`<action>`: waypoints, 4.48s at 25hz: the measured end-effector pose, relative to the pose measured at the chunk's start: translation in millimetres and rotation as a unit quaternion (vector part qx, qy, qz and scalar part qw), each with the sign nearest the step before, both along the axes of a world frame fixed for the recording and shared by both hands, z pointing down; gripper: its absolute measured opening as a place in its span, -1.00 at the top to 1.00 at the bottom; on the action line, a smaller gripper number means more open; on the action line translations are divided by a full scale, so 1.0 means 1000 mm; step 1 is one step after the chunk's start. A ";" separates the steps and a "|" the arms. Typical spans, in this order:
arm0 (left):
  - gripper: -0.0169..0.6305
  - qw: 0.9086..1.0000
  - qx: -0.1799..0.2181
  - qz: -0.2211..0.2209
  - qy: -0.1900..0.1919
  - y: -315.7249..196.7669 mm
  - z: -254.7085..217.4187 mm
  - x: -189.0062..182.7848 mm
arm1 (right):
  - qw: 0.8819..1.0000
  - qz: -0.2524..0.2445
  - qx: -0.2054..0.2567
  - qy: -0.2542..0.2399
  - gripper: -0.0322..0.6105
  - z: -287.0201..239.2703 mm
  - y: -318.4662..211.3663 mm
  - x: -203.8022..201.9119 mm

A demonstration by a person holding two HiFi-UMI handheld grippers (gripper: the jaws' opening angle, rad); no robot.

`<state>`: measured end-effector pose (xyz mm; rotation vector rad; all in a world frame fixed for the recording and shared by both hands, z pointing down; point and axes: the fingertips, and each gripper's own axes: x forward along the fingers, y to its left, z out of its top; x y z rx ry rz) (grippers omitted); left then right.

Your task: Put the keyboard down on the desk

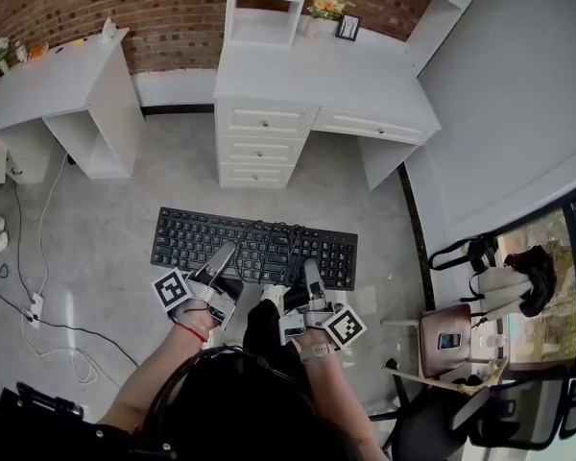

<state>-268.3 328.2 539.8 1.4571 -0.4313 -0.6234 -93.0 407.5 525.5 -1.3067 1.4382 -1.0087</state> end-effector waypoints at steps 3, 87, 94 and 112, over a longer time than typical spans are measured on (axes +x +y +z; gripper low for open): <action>0.77 1.000 0.005 -0.004 -0.002 -0.023 0.000 0.012 | 1.000 -0.007 0.005 0.001 0.64 0.000 -0.025 0.013; 0.76 0.995 -0.081 -0.020 -0.057 -0.477 0.061 0.256 | 0.994 -0.033 -0.092 -0.044 0.64 0.065 -0.486 0.262; 0.76 0.993 -0.101 -0.020 -0.063 -0.487 0.068 0.258 | 0.992 -0.028 -0.113 -0.055 0.64 0.074 -0.496 0.264; 0.75 0.985 -0.147 -0.035 -0.084 -0.537 0.081 0.286 | 0.980 -0.031 -0.161 -0.110 0.65 0.092 -0.554 0.293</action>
